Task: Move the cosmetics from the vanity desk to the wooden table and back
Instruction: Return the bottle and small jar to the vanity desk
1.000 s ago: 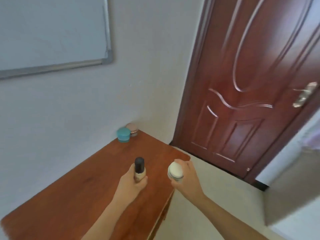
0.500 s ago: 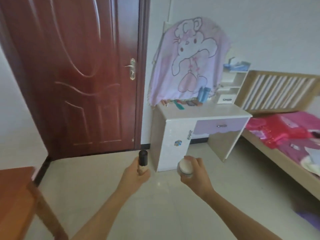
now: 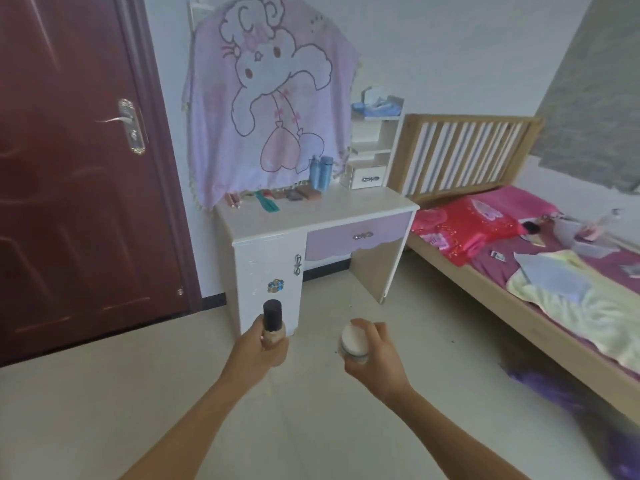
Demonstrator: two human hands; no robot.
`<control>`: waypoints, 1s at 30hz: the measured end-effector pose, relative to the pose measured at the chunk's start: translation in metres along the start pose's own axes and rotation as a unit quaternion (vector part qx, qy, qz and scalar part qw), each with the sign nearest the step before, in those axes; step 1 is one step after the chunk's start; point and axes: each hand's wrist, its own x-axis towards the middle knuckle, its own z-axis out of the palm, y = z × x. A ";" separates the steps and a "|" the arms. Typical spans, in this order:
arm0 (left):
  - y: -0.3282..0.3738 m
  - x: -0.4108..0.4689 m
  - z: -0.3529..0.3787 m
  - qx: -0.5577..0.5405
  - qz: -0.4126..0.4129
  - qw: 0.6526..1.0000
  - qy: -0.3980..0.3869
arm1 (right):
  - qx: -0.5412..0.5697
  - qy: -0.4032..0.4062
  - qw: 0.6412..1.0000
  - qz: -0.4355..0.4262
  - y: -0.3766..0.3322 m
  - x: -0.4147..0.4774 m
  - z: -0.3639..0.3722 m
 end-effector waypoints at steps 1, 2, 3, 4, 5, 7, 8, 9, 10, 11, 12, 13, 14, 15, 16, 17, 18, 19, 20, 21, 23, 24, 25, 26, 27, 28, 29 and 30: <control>-0.003 0.013 0.001 -0.001 -0.004 1.000 0.009 | -0.002 -0.002 1.000 -0.002 0.004 0.012 0.000; -0.003 0.026 0.002 -0.001 -0.011 1.000 0.020 | -0.005 -0.004 1.000 -0.006 0.007 0.025 0.000; -0.002 0.040 0.003 -0.005 -0.009 1.000 0.028 | -0.008 -0.007 1.000 -0.010 0.010 0.039 0.000; 0.000 0.055 0.003 0.000 -0.013 0.999 0.036 | -0.012 -0.007 1.000 -0.016 0.013 0.054 -0.001; 0.001 0.072 0.004 -0.001 -0.009 0.999 0.038 | -0.016 -0.003 1.000 -0.022 0.016 0.070 -0.001; 0.001 0.109 0.000 0.025 -0.007 0.999 0.044 | -0.023 0.010 0.999 -0.021 0.021 0.104 -0.005; 0.003 0.128 -0.003 0.050 -0.011 0.997 0.052 | -0.026 0.015 0.999 -0.018 0.024 0.122 -0.007; 0.004 0.148 -0.007 0.055 -0.011 0.997 0.051 | -0.031 0.018 0.999 -0.017 0.026 0.141 -0.010; 0.006 0.169 -0.011 0.036 -0.014 0.998 0.042 | -0.034 0.026 0.999 -0.015 0.028 0.159 -0.012; 0.007 0.188 -0.014 0.018 -0.014 0.999 0.025 | -0.033 0.035 0.999 -0.010 0.032 0.176 -0.014; 0.007 0.209 -0.017 0.005 -0.013 1.000 0.013 | -0.028 0.044 0.999 -0.003 0.037 0.192 -0.015; 0.005 0.229 -0.017 -0.002 -0.007 1.000 0.002 | -0.022 0.050 0.998 0.009 0.042 0.206 -0.014; 0.005 0.246 -0.016 -0.002 -0.009 1.000 -0.001 | -0.017 0.053 0.998 0.026 0.049 0.216 -0.012; 0.004 0.261 -0.013 -0.001 -0.007 1.000 0.003 | -0.014 0.054 0.997 0.044 0.057 0.225 -0.010; 0.000 0.274 -0.009 0.008 -0.012 1.000 0.016 | -0.014 0.055 0.996 0.063 0.065 0.231 -0.007; -0.005 0.284 -0.003 0.018 -0.016 0.999 0.026 | -0.015 0.056 0.995 0.078 0.075 0.237 -0.004; -0.011 0.293 0.004 0.015 -0.023 0.999 0.028 | -0.016 0.056 0.994 0.088 0.084 0.242 -0.002; -0.017 0.303 0.010 0.015 -0.027 0.999 0.022 | -0.016 0.052 0.994 0.092 0.094 0.248 0.000; -0.021 0.313 0.018 0.022 -0.031 0.999 0.009 | -0.016 0.046 0.994 0.094 0.103 0.255 0.000; -0.025 0.325 0.026 0.036 -0.031 0.999 -0.001 | -0.016 0.044 0.994 0.097 0.112 0.265 -0.003; -0.028 0.352 0.041 0.035 -0.039 0.999 -0.015 | -0.019 0.051 0.993 0.107 0.133 0.292 -0.011; -0.028 0.368 0.048 0.028 -0.045 0.998 -0.016 | -0.021 0.055 0.992 0.110 0.143 0.307 -0.017; -0.028 0.384 0.057 0.027 -0.045 0.998 -0.018 | -0.020 0.058 0.992 0.111 0.153 0.323 -0.022; -0.025 0.400 0.066 0.030 -0.045 0.998 -0.020 | -0.017 0.059 0.992 0.109 0.162 0.340 -0.027; -0.024 0.418 0.075 0.027 -0.046 0.998 -0.020 | -0.012 0.057 0.993 0.104 0.172 0.357 -0.032; -0.021 0.435 0.083 0.021 -0.053 0.998 -0.012 | -0.009 0.054 0.994 0.098 0.182 0.374 -0.038; -0.017 0.453 0.092 0.009 -0.058 0.998 -0.006 | -0.003 0.052 0.994 0.092 0.191 0.390 -0.044; -0.012 0.470 0.100 0.000 -0.057 0.998 -0.005 | 0.002 0.049 0.995 0.088 0.199 0.406 -0.049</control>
